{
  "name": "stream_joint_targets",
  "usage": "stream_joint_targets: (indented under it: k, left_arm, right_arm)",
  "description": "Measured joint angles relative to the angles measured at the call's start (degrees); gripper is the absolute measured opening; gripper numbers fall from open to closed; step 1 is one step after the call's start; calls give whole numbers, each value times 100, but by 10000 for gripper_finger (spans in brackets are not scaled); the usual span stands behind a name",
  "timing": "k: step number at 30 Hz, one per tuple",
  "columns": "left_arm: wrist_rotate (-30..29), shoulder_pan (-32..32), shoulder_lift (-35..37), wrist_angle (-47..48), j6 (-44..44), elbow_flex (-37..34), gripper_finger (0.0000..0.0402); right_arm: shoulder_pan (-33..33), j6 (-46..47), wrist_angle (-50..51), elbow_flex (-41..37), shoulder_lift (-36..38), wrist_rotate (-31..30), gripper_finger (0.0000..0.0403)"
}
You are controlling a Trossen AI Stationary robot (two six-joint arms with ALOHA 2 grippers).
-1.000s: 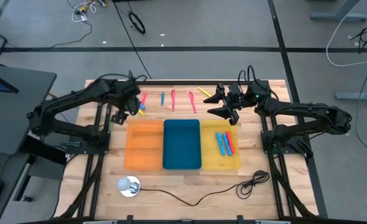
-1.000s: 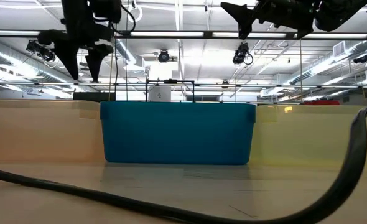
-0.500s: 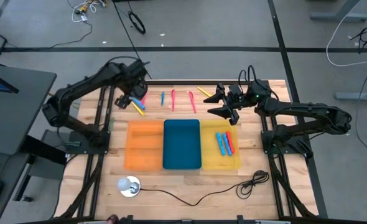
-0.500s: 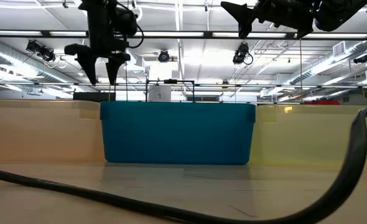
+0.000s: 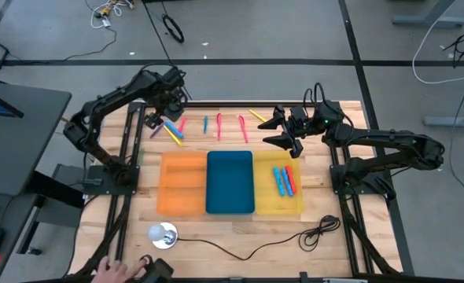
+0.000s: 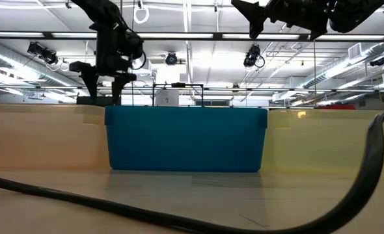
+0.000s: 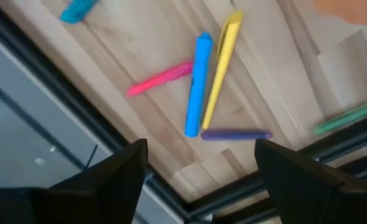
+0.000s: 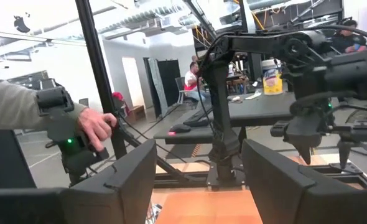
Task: Pick & Place Markers
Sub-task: Put the blue marker into the yellow bin
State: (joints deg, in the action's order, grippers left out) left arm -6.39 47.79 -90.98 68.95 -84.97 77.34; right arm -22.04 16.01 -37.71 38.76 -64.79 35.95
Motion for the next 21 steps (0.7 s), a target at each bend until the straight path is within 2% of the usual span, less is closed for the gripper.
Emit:
stream_joint_targets:
  k: [7,15,21]
  left_arm:
    - [84,194,-443,-113,-118,-2,300]
    - [-334,111,-939,-409,12,-4,300]
    - [-310,55,-1062,-799,173,-10,289]
  right_arm:
    - [2,0,1,0,0,102,235]
    - [-4,-127,2,0,0,102,235]
    - [-62,-256,4,0,0,105,235]
